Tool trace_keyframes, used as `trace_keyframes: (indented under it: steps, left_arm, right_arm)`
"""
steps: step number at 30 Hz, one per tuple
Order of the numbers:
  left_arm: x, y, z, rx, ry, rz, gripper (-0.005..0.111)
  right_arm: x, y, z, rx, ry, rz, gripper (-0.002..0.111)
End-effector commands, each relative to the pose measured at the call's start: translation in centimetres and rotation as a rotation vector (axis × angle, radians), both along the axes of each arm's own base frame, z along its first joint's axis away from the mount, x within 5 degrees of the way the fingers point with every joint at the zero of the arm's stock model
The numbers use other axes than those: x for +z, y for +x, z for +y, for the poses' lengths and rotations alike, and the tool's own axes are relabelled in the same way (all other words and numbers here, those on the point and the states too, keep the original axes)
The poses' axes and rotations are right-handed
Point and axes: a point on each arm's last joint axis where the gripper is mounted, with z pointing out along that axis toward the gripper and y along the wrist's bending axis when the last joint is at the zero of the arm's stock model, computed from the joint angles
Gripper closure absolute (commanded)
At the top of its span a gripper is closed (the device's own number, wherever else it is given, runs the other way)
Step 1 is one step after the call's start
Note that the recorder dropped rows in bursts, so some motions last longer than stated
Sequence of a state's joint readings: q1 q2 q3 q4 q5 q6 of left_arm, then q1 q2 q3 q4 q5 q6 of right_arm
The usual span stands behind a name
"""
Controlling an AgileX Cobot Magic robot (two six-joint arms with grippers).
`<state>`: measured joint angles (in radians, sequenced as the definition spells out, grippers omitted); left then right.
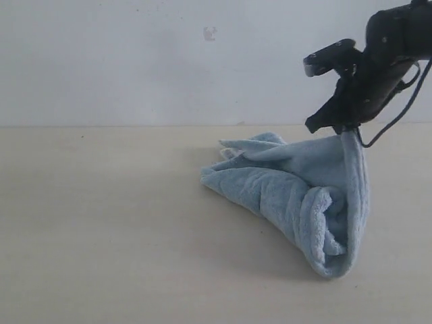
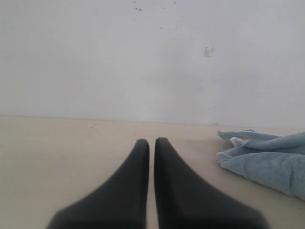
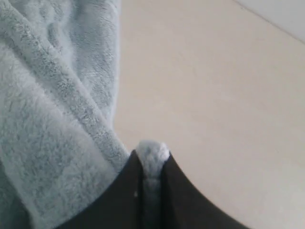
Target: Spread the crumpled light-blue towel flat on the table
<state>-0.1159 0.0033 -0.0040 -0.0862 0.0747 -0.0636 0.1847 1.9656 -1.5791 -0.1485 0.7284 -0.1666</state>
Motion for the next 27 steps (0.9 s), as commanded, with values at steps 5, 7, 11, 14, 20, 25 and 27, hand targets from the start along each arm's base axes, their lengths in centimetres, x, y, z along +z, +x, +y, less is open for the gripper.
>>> trace_keyframes:
  steps: [5, 7, 11, 14, 20, 25, 27]
  left_arm:
    - [-0.2, 0.0, 0.0, -0.005, -0.004, 0.006, 0.103]
    - [-0.2, 0.0, 0.0, -0.005, -0.004, 0.006, 0.103]
    - [-0.2, 0.0, 0.0, -0.005, -0.004, 0.006, 0.103]
    - [-0.2, 0.0, 0.0, -0.005, -0.004, 0.006, 0.103]
    - [-0.1, 0.0, 0.0, -0.005, -0.005, 0.002, 0.103]
    - [0.7, 0.0, 0.1, -0.025, -0.552, -0.017, 0.103]
    - [0.7, 0.0, 0.1, -0.030, -0.654, -0.007, 0.103]
  right_arm:
    - [6.7, -5.9, -5.1, -0.127, 0.088, -0.140, 0.109]
    - [7.4, -8.3, -5.3, -0.132, 0.088, -0.151, 0.109]
    - [7.1, -12.2, -5.6, -0.151, 0.096, -0.135, 0.109]
    - [7.6, -15.2, -5.7, -0.154, 0.107, -0.176, 0.109]
    - [10.4, -17.7, -5.7, -0.167, 0.166, -0.293, 0.109]
    - [14.3, -21.4, -5.6, -0.122, 0.210, -0.457, 0.109]
    - [15.2, -22.8, -5.6, -0.113, 0.228, -0.494, 0.109]
